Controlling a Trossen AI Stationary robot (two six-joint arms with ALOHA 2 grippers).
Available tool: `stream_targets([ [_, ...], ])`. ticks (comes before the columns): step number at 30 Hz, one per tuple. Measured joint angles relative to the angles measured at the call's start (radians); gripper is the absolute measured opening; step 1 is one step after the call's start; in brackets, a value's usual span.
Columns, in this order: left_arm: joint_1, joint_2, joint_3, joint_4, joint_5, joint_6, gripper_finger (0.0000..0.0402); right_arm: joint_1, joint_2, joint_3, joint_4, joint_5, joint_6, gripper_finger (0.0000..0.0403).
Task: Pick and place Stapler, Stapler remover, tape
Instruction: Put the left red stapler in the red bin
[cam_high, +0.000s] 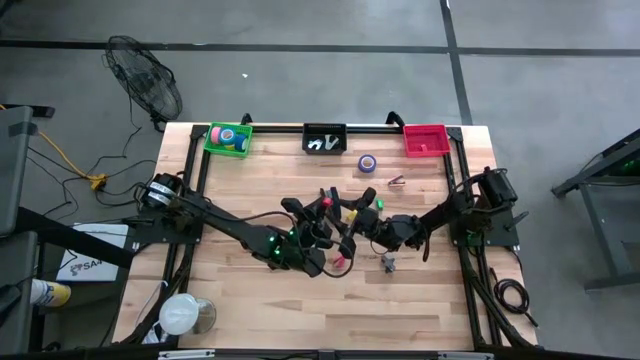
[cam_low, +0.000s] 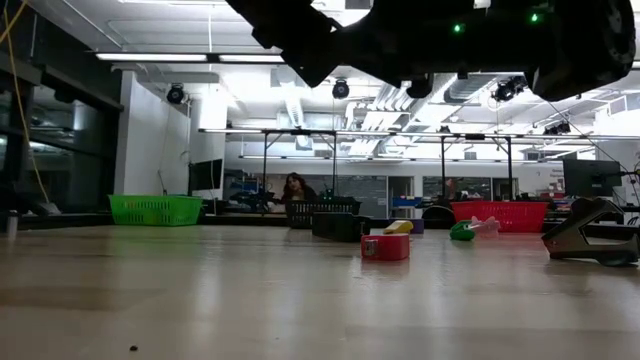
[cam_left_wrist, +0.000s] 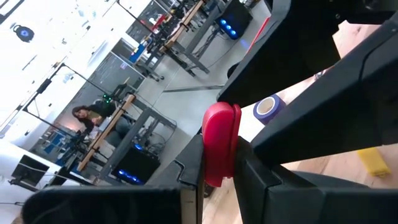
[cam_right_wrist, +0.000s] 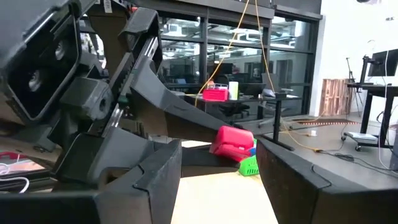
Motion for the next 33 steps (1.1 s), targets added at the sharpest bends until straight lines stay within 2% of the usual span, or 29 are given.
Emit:
stream_targets([
  [16,-0.001,0.000,0.000,-0.007,0.025,0.013,0.0050,-0.001,0.000,0.000,-0.013,-0.029,-0.025,0.0195],
  [19,0.000,0.000,0.000,-0.007,0.029,0.013,0.0050,-0.002,0.000,0.000,-0.018,-0.033,-0.025,0.0178],
  [28,-0.002,0.000,0.000,-0.026,0.063,0.014,0.0050,-0.008,-0.001,0.000,-0.063,-0.036,-0.021,0.0096],
  [33,-0.001,0.000,0.000,-0.030,0.064,0.015,0.0050,-0.011,-0.003,0.000,-0.092,-0.032,0.002,0.0077],
])
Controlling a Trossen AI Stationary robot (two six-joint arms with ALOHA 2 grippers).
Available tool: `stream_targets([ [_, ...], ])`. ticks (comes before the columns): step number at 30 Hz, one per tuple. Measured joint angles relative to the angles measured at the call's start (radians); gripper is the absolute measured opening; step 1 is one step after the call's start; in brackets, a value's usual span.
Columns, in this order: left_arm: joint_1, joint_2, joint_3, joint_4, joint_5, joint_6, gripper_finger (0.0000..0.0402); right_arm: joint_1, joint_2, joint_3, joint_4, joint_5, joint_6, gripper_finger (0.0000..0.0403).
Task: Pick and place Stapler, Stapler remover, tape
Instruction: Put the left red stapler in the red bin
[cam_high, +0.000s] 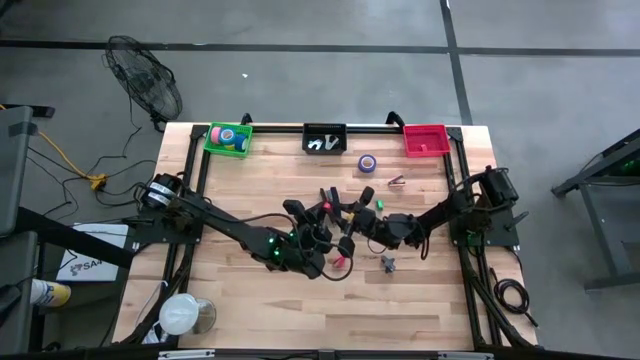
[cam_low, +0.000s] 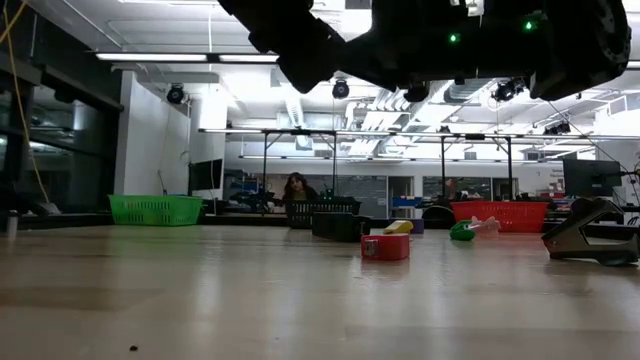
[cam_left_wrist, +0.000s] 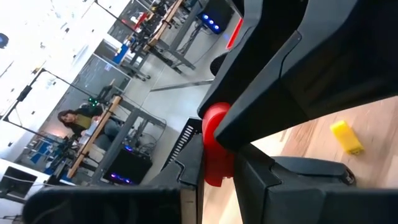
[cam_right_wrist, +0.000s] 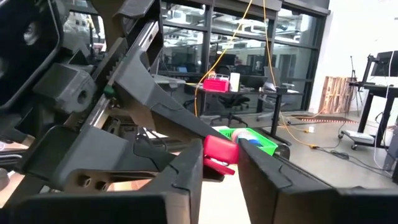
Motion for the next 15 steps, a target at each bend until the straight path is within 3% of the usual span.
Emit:
stream_targets([
  [10,0.001,0.000,0.000,-0.003,-0.006,-0.001,0.0050,-0.029,0.000,0.001,-0.041,-0.063,0.077,0.0085],
  [15,0.001,0.000,0.000,-0.003,-0.008,-0.001,0.0050,-0.029,0.000,0.001,-0.043,-0.062,0.083,0.0063],
])
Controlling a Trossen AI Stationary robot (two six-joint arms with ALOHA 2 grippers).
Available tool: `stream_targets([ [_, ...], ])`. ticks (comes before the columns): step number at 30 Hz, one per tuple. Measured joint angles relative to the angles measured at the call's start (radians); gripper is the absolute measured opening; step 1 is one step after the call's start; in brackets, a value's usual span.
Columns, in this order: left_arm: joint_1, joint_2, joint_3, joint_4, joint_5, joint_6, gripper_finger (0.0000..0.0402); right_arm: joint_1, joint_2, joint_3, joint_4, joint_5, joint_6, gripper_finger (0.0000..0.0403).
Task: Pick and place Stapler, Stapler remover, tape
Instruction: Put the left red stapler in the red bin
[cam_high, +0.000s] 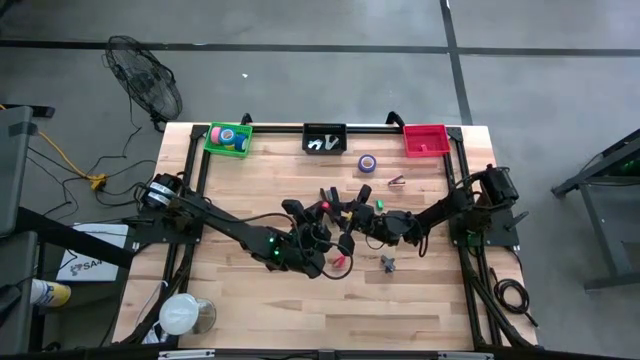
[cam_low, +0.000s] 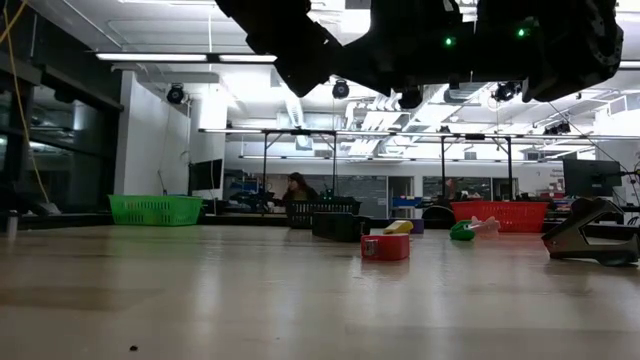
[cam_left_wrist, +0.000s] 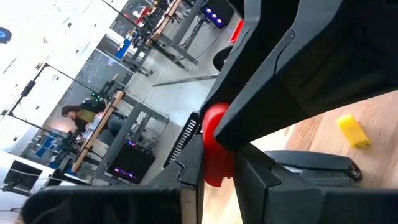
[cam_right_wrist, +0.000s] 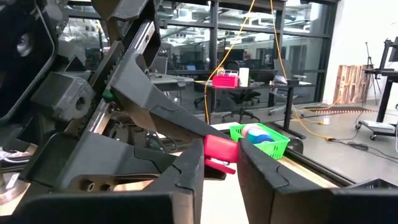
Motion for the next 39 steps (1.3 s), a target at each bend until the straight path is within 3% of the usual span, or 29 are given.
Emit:
stream_targets([
  [10,0.000,0.000,0.000,-0.032,0.011,-0.014,0.0051,0.000,0.001,0.000,-0.007,0.000,0.000,0.0063],
  [18,0.000,0.000,0.000,-0.059,0.060,-0.009,0.0137,0.001,0.003,-0.001,-0.025,-0.009,-0.007,0.0063],
  [23,0.000,0.000,0.001,-0.109,0.083,-0.010,0.0162,0.000,0.003,0.000,-0.053,0.000,0.011,0.0061],
  [31,0.000,0.000,0.003,-0.200,0.068,-0.033,0.0167,0.000,-0.022,-0.001,-0.193,0.155,0.015,0.0060],
  [39,0.000,0.000,0.004,-0.434,0.101,-0.195,0.0167,-0.022,-0.210,-0.001,-0.665,0.420,0.107,0.0060],
])
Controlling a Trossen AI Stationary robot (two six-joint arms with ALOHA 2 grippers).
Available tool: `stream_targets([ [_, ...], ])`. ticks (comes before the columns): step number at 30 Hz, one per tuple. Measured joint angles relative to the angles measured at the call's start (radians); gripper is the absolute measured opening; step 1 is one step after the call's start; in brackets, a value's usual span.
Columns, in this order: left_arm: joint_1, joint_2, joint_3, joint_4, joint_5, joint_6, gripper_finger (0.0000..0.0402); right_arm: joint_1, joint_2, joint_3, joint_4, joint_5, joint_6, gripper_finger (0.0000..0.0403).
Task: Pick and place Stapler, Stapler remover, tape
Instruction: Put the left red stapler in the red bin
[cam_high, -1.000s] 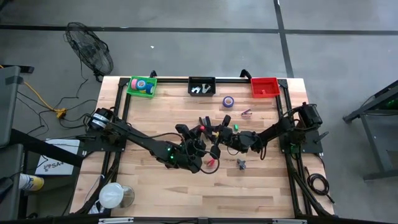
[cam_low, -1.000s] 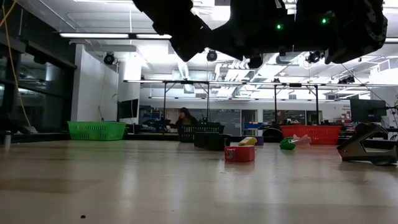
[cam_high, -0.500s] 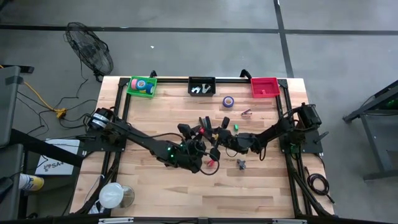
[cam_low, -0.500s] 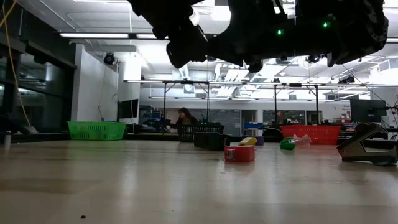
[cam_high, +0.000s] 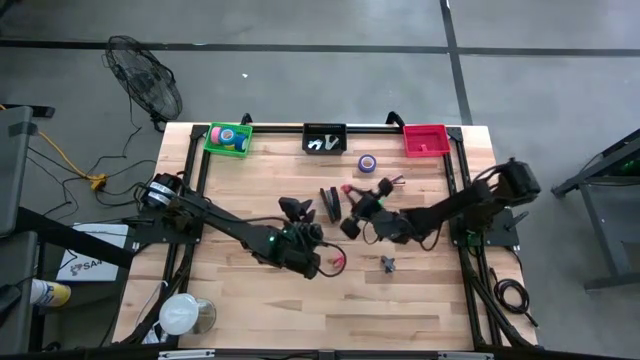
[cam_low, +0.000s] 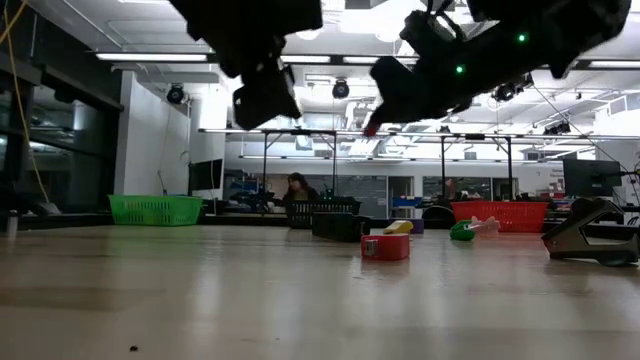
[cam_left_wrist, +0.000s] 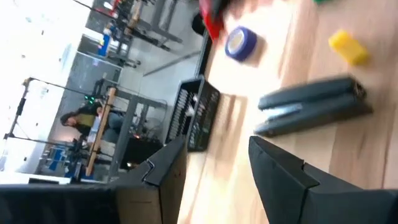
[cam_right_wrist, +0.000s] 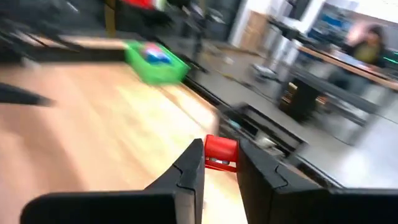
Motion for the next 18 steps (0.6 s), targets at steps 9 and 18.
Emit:
stream_targets([
  [9,0.050,0.000,-0.001,-0.218,0.079,-0.199,0.0168,-0.204,-0.259,0.000,-0.681,0.021,0.342,0.0060],
  [18,0.134,0.000,-0.002,-0.248,0.162,-0.237,0.0168,-0.510,-0.346,0.000,-0.952,-0.093,0.395,0.0060],
])
